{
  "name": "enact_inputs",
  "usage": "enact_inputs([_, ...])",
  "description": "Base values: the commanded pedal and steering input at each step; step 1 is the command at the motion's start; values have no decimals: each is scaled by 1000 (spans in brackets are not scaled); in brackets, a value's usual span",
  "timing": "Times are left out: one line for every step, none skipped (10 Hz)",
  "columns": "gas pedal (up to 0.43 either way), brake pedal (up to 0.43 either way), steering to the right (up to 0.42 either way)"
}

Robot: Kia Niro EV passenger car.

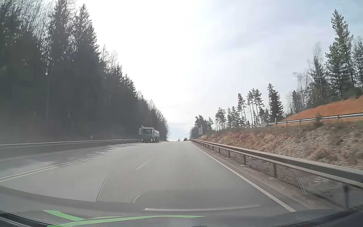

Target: Follow the waypoints while adhering to traffic rules and regulations

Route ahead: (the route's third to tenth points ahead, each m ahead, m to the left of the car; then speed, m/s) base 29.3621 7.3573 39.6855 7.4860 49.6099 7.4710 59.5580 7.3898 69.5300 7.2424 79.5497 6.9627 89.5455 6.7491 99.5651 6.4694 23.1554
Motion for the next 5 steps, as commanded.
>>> enact_inputs([378, 0, 4])
enact_inputs([378, 0, 4])
enact_inputs([378, 0, 4])
enact_inputs([378, 0, 4])
enact_inputs([378, 0, 4])
